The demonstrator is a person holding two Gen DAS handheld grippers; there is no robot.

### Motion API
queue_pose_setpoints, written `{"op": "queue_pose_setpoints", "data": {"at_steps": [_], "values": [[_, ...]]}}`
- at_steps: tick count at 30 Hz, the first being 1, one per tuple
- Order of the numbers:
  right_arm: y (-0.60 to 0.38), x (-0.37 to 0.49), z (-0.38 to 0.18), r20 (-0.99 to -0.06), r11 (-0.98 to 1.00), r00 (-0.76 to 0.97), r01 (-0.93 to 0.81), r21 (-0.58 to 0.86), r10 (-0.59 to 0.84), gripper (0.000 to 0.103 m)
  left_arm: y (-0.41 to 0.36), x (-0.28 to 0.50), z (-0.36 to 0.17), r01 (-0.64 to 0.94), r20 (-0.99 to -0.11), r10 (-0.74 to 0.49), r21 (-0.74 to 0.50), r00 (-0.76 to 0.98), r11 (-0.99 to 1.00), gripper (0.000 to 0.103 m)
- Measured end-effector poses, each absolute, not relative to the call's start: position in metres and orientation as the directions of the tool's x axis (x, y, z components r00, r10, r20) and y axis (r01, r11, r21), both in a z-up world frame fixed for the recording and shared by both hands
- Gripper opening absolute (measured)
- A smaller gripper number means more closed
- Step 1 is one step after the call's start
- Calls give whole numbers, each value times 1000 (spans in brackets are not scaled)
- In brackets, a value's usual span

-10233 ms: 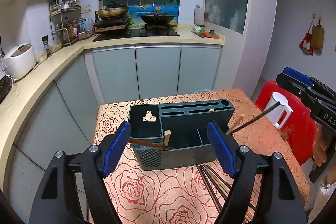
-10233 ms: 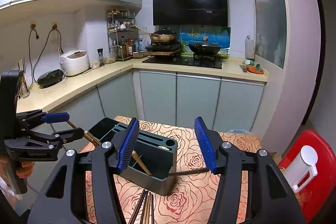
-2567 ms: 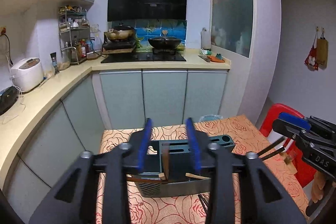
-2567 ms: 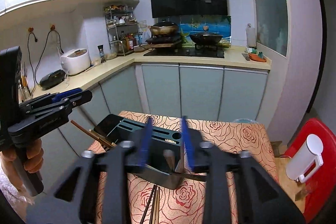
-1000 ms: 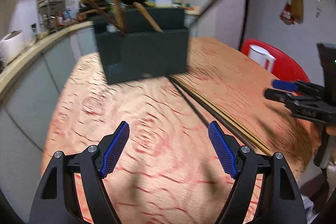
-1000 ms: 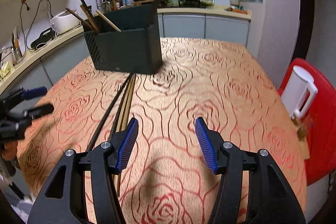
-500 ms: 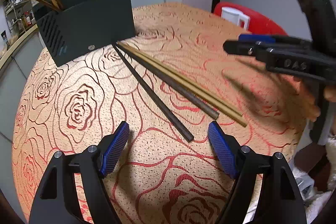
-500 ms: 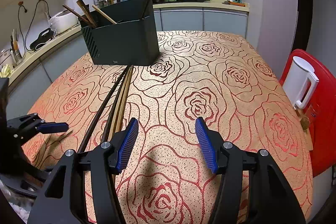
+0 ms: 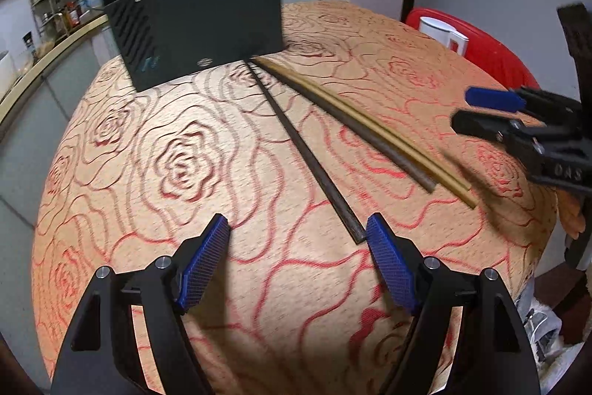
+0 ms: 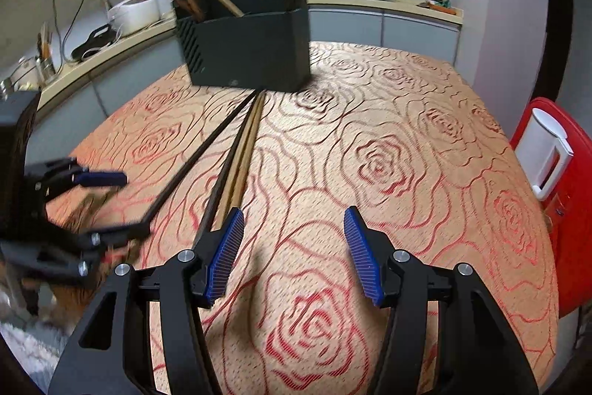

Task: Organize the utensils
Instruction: 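Withdraw both open tools from the holder back over the remaining chopsticks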

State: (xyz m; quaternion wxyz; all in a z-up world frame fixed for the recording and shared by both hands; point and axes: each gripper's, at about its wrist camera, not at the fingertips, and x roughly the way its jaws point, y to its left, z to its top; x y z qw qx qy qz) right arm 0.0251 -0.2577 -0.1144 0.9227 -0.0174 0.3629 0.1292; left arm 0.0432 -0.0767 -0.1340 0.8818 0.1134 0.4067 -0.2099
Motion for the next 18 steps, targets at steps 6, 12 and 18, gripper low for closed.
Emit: {"op": "queue_pose_setpoints", "data": {"at_steps": [6, 12, 18], "values": [[-250, 14, -121, -691, 953, 678, -300, 51, 250, 55, -54, 42, -134, 413, -762, -249, 27, 598, 911, 75], [-247, 12, -125, -701, 948, 666, -316, 45, 255, 55, -47, 41, -135, 396, -759, -242, 23, 604, 918, 75], [-240, 11, -128, -710, 942, 656, -335, 31, 257, 55, -48, 41, -135, 395, -758, -242, 23, 606, 918, 75]]}}
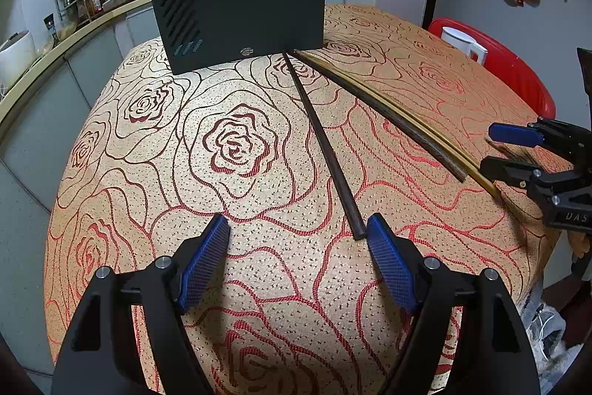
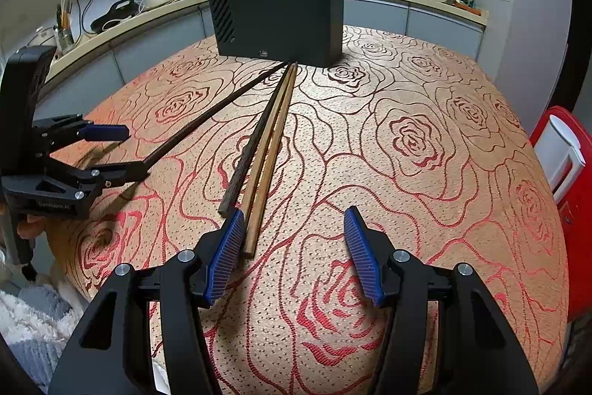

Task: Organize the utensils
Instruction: 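Withdraw both open tools from the holder back over the remaining chopsticks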

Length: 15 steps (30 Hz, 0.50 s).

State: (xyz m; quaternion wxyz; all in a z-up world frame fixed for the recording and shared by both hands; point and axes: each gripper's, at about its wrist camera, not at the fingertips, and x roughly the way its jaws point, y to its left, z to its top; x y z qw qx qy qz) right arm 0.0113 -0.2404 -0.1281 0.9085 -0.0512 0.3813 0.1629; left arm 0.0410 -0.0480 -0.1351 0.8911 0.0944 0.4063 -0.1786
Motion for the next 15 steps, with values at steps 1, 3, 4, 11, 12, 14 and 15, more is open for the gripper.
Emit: {"op": "queue_pose_setpoints", "data": {"at_steps": [1, 3, 4, 11, 12, 14, 15], "values": [[-240, 11, -128, -709, 941, 658, -337, 26, 256, 55, -48, 41, -135, 395, -758, -242, 24, 606, 918, 75], [-239, 10, -128, -708, 941, 662, -337, 12, 246, 55, -47, 41, -135, 395, -758, -242, 23, 606, 918, 75], [-239, 11, -127, -708, 942, 664, -335, 7, 242, 55, -47, 41, -135, 396, -758, -242, 23, 606, 918, 75], [-244, 13, -127, -706, 952, 680, -304, -24, 199, 54, -47, 41, -136, 396, -755, -238, 31, 611, 918, 75], [-244, 13, -127, -707, 951, 678, -308, -24, 202, 54, -47, 41, -136, 395, -754, -238, 32, 612, 918, 75], [-241, 12, -128, -710, 946, 672, -324, -24, 212, 52, -48, 41, -136, 395, -754, -237, 32, 613, 918, 75], [-239, 12, -129, -713, 942, 667, -334, -26, 217, 49, -47, 41, -136, 395, -754, -237, 32, 613, 918, 75]]}}
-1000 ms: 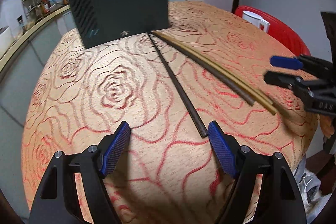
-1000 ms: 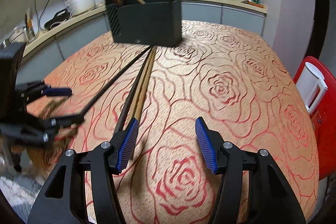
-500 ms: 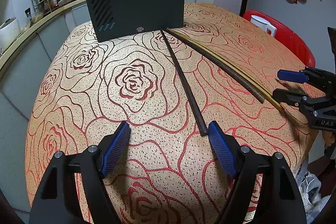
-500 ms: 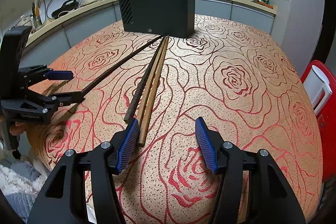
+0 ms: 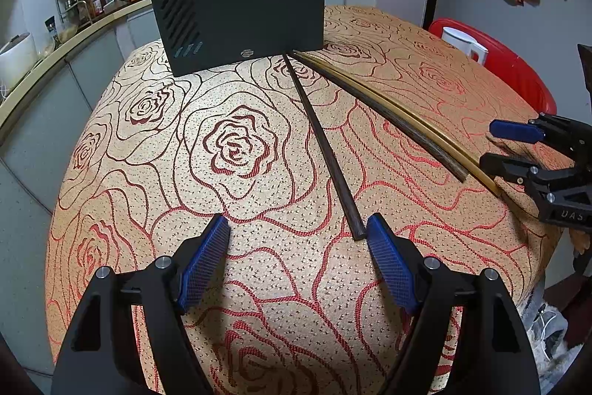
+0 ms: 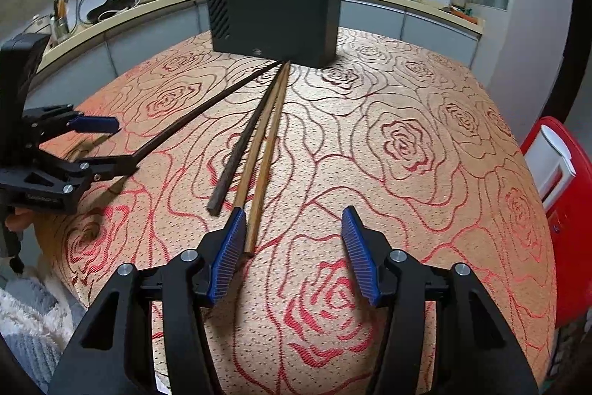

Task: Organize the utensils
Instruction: 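Withdraw both open tools from the holder back over the remaining chopsticks, then grasp a dark brown chopstick with the left tool while the right tool grasps a light wooden chopstick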

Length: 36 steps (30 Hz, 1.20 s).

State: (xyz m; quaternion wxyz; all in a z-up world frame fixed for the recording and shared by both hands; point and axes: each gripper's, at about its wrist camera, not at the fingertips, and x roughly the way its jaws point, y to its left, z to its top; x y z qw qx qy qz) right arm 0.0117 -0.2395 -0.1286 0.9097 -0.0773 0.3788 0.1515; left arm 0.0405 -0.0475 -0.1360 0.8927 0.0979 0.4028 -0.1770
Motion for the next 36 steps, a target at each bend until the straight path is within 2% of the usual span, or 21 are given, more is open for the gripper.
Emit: {"op": "queue_pose_setpoints", "data": {"at_steps": [8, 12, 15, 24, 28, 33, 34, 36], "values": [[-246, 17, -131, -717, 957, 676, -288, -47, 168, 42, -49, 39, -135, 391, -749, -229, 43, 622, 919, 75], [-247, 16, -132, -717, 955, 673, -295, -34, 183, 31, -48, 40, -135, 392, -747, -240, 30, 620, 919, 71], [-241, 14, -132, -714, 945, 671, -325, -42, 199, 23, -51, 38, -135, 401, -740, -252, 27, 624, 916, 63], [-245, 18, -132, -711, 953, 675, -302, -21, 198, 21, -47, 41, -134, 366, -734, -232, 24, 638, 930, 33], [-243, 17, -133, -706, 949, 678, -315, -27, 205, 19, -47, 40, -134, 363, -726, -235, 21, 646, 932, 29], [-241, 16, -133, -702, 945, 679, -325, -25, 215, 15, -53, 37, -134, 381, -718, -241, 37, 653, 924, 16], [-241, 16, -133, -702, 946, 679, -324, -24, 215, 14, -54, 36, -134, 387, -718, -244, 38, 651, 921, 11], [-241, 17, -133, -703, 945, 675, -325, -10, 225, 12, -56, 34, -134, 394, -720, -242, 46, 650, 918, 9]]}}
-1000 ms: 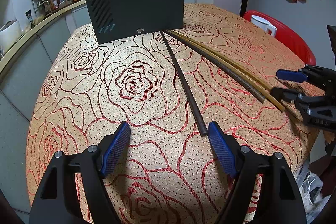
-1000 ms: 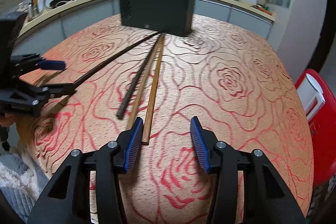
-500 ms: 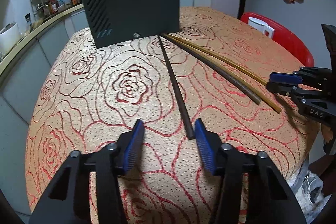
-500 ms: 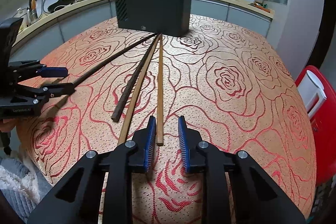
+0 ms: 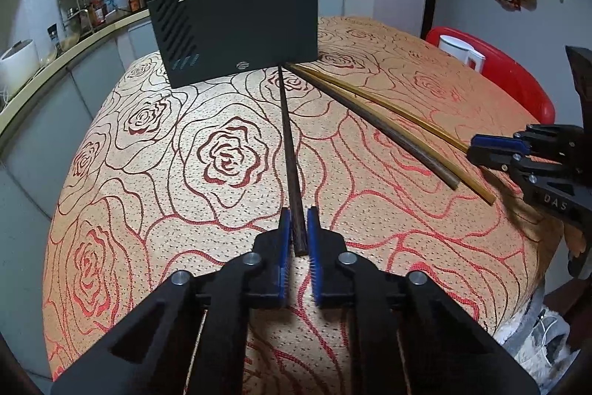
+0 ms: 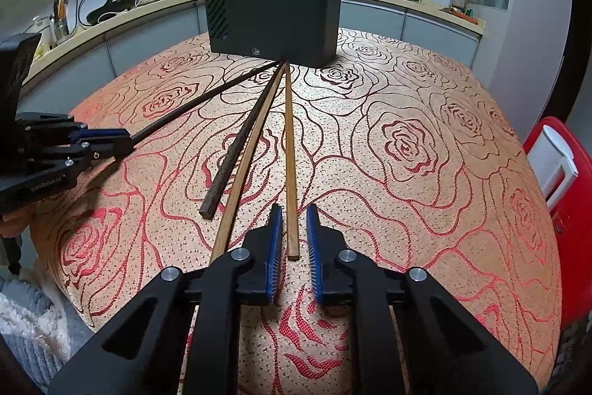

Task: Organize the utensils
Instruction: 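Grasp a dark brown chopstick with the left tool while the right tool grasps a light wooden chopstick, then lift both held chopsticks up and carry them over the black holder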

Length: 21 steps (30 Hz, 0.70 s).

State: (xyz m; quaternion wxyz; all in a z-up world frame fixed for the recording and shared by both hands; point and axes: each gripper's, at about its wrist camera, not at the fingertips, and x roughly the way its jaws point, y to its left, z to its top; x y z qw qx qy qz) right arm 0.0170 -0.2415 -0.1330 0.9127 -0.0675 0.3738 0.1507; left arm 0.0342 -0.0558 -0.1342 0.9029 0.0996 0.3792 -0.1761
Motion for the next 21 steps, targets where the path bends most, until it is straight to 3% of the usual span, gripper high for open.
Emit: {"op": "queue_pose_setpoints", "data": {"at_steps": [14, 21], "values": [[-246, 19, -131, -708, 949, 661, -314, 37, 247, 7, -45, 35, -124, 382, -721, -246, 28, 648, 924, 8], [-259, 15, -113, -668, 953, 696, -296, 69, 265, 7, -33, 34, -103, 360, -690, -248, 20, 680, 933, 8]]}}
